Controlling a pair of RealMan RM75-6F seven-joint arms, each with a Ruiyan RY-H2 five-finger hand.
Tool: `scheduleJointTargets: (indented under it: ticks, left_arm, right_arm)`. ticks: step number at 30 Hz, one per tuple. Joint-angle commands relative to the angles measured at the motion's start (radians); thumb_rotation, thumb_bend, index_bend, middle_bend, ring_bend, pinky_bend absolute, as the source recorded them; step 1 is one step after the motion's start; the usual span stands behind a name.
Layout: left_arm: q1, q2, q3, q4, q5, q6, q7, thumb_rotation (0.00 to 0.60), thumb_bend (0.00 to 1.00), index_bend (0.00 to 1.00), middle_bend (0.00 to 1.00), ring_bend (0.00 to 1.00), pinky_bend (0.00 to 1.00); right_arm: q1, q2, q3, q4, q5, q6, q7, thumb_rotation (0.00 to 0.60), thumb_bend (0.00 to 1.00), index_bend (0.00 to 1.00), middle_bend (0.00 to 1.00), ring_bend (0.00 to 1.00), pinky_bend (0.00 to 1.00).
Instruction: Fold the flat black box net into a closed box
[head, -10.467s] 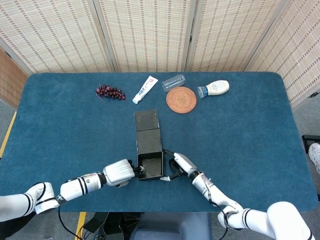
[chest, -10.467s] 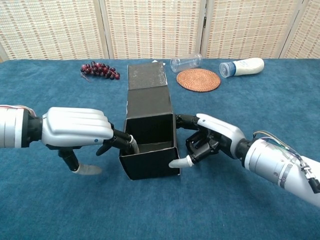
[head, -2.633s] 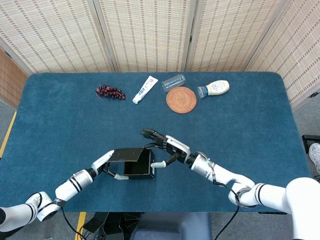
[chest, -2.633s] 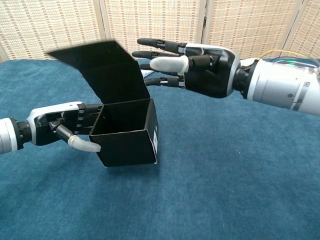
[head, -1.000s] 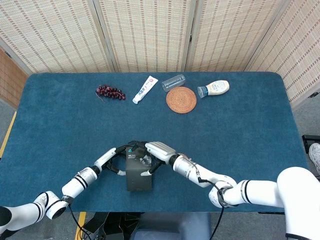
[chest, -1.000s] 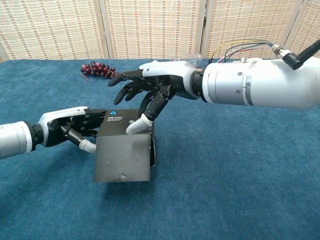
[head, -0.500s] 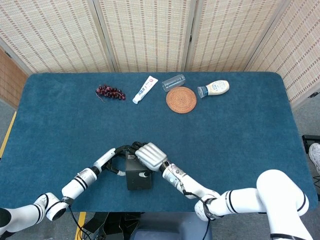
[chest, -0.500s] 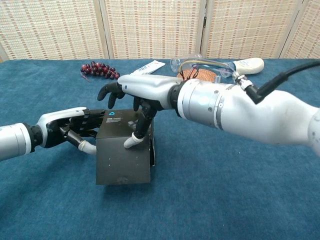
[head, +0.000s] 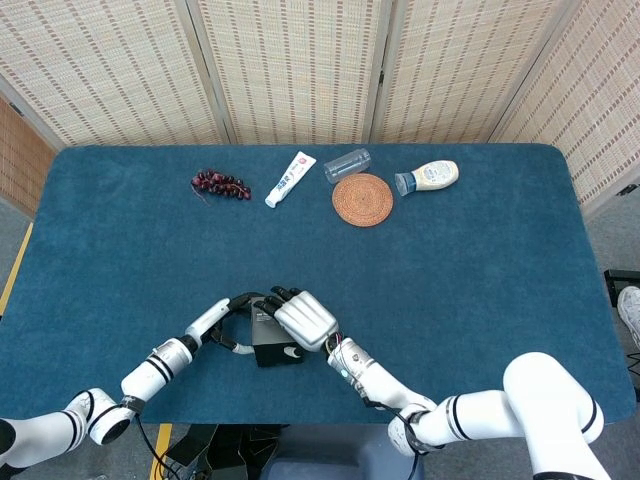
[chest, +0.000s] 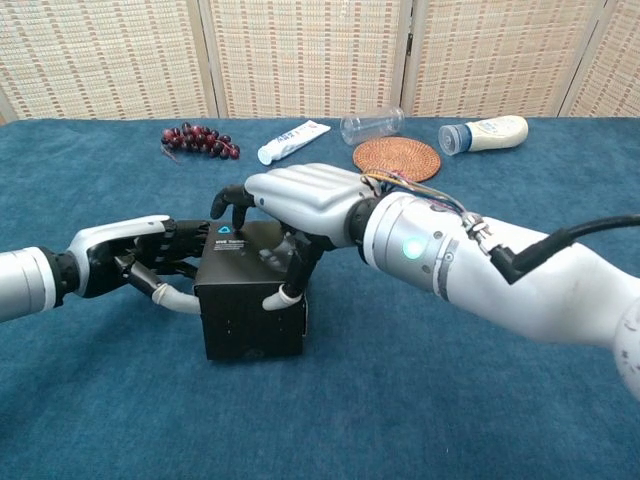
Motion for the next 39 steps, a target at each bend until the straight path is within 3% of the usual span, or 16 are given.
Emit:
scheduleJointTargets:
  ticks: [1,4,11,19,23,39]
  left_arm:
    - [0.001,0.004,-0.001,-0.005,0.0,-0.001,0.002,0.6,0.14,0.21,0.23,0.12,0.25]
    - [0.001,0.009,-0.003,-0.008,-0.001,-0.004,0.003,0.6,0.14,0.2,0.23,0.12,0.25]
    - [0.003,0.025,-0.003,-0.016,0.001,-0.007,0.004,0.6,0.14,0.14,0.22,0.1,0.25]
    - [0.003,0.072,0.016,-0.049,0.031,0.003,0.003,0.6,0.14,0.01,0.02,0.01,0.23]
    - [0.005,0.107,0.024,-0.071,0.04,0.01,0.017,0.6,0.14,0.0,0.0,0.0,0.21]
    - [0.13,0.3,-0.025,-0.219,-0.078,0.154,0.321,0.6,0.14,0.0,0.0,0.0,0.19]
  right_arm:
    - [-0.019,-0.01,-0.003,0.028,-0.032,0.014,-0.012,0.6,0.11,0.19,0.25,0.17,0.3]
    - [-0.032,-0.02,-0.005,0.057,-0.058,0.018,-0.018,0.6,0.18,0.22,0.27,0.17,0.3]
    - [-0.05,-0.039,-0.004,0.109,-0.12,0.011,-0.029,0.6,0.21,0.27,0.31,0.17,0.3]
    - [-0.064,-0.033,0.008,0.124,-0.142,-0.016,-0.06,0.6,0.22,0.31,0.34,0.18,0.3]
    - [-0.07,-0.028,0.016,0.122,-0.149,-0.025,-0.07,0.6,0.22,0.33,0.35,0.18,0.3]
    - [-0.095,-0.016,0.046,0.106,-0.17,-0.04,-0.101,0.6,0.22,0.34,0.37,0.19,0.3]
